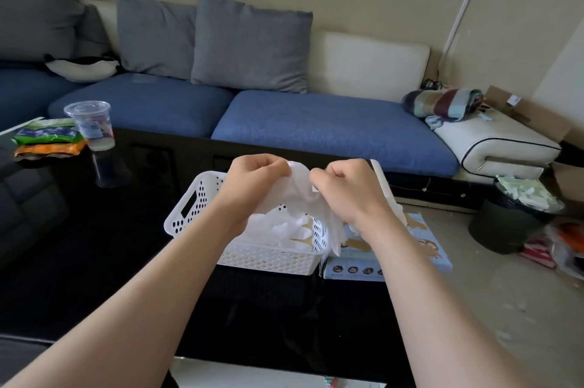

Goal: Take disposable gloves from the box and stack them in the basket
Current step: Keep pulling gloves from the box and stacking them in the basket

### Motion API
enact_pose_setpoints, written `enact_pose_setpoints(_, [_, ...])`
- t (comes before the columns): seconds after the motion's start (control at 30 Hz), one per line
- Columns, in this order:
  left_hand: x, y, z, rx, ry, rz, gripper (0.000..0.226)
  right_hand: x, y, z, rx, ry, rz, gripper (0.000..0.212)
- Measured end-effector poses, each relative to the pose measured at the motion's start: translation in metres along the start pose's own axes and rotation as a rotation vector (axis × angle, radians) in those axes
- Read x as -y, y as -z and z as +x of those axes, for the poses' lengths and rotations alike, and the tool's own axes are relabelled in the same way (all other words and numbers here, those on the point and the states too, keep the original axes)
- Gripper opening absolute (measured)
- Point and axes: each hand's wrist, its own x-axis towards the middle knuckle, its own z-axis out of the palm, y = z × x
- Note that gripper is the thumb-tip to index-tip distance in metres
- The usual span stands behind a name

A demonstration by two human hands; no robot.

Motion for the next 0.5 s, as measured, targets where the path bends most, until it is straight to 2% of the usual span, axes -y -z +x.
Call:
enact_pose_setpoints(0.13, [-0.003, 0.008, -0.004, 0.058, -0.005, 0.007, 0.018, 0.004, -0.005, 0.002, 0.213, -0.025, 0.324, 0.03])
enact_pose_setpoints(0.23, [-0.002, 0.012, -0.005, 0.074, 0.01, -0.012, 0.017, -0.001, -0.005, 0.006, 0.282, -0.041, 0.307, 0.032])
enact_pose_setpoints(0.3, [-0.001, 0.017, -0.005, 0.092, 0.026, -0.013, 0.014, -0.003, -0.006, 0.007, 0.32, -0.034, 0.303, 0.012])
enact_pose_setpoints(0.33, [-0.001, 0.02, -0.006, 0.116, 0.03, -0.022, 0.012, -0.006, -0.006, 0.009, 0.353, -0.046, 0.312, 0.014])
enact_pose_setpoints(0.4, [-0.002, 0.027, -0.006, 0.196, 0.048, -0.075, 0.008, -0.01, -0.002, 0.011, 0.431, -0.082, 0.329, 0.027])
enact_pose_setpoints(0.5, [-0.002, 0.036, -0.006, 0.336, 0.117, -0.18, 0.008, -0.018, 0.004, 0.013, 0.556, -0.128, 0.366, 0.01])
